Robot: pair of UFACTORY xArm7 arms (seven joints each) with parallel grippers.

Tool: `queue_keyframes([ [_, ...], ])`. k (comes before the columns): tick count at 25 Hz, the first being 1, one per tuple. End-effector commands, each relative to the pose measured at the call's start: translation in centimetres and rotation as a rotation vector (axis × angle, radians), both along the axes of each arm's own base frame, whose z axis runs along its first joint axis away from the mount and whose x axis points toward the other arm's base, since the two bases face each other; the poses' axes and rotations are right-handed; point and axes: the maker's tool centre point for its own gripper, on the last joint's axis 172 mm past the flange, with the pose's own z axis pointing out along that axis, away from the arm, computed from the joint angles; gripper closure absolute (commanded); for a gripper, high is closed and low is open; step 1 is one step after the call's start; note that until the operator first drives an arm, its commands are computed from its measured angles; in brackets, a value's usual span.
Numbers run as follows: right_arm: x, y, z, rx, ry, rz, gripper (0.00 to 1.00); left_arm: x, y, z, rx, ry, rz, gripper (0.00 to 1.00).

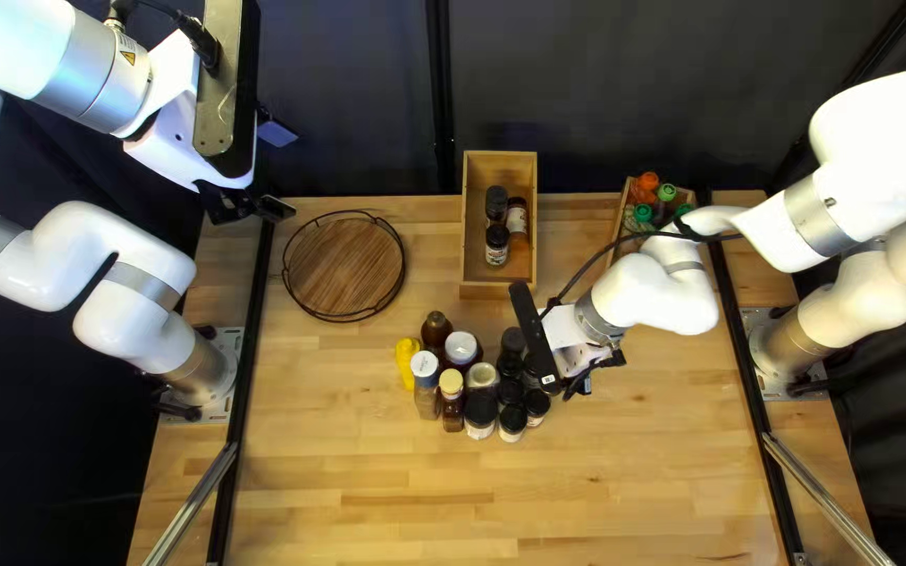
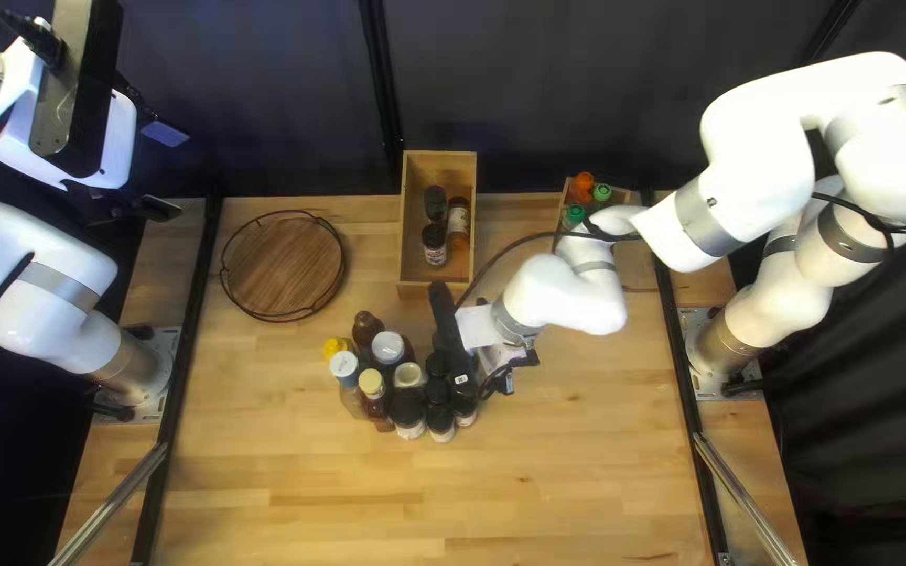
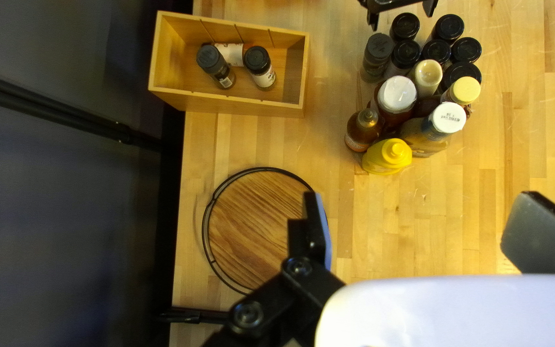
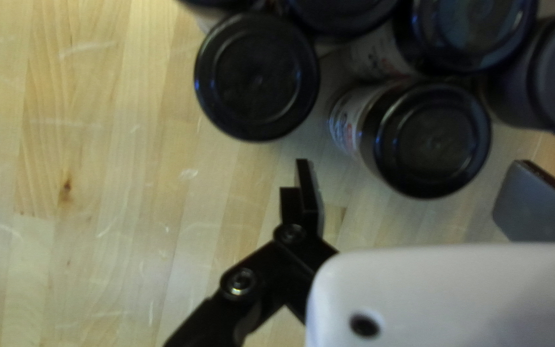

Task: Separate condiments, baby food and spices and place it in 3 different racks/containers

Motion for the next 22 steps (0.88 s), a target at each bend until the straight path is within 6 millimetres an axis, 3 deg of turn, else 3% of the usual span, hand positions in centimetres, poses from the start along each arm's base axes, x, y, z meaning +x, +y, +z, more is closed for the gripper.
queue_keyframes([
  [1, 0.5, 0.2, 0.3, 0.004, -0.020, -0.005, 0.00, 0.0, 0.0, 0.0, 0.000, 0.000, 0.000, 0.00],
  [5, 1.1, 0.4, 0.6, 0.002, -0.031, -0.002, 0.03, 0.0, 0.0, 0.0, 0.000, 0.000, 0.000, 0.00],
  [7, 1.1, 0.3, 0.4, 0.003, -0.034, -0.004, 0.45, 0.0, 0.0, 0.0, 0.000, 0.000, 0.000, 0.00],
  [9, 1.1, 0.2, 0.4, 0.005, -0.036, -0.006, 0.99, 0.0, 0.0, 0.0, 0.000, 0.000, 0.000, 0.00],
  [13, 0.5, 0.0, 1.1, -0.001, -0.038, -0.009, 1.00, 0.0, 0.0, 0.0, 0.000, 0.000, 0.000, 0.00],
  [18, -1.4, -0.5, 3.5, -0.018, -0.040, -0.028, 1.00, 0.0, 0.0, 0.0, 0.000, 0.000, 0.000, 0.00],
  [22, -2.3, -3.7, 8.5, -0.019, -0.045, -0.070, 1.00, 0.0, 0.0, 0.0, 0.000, 0.000, 0.000, 0.00],
])
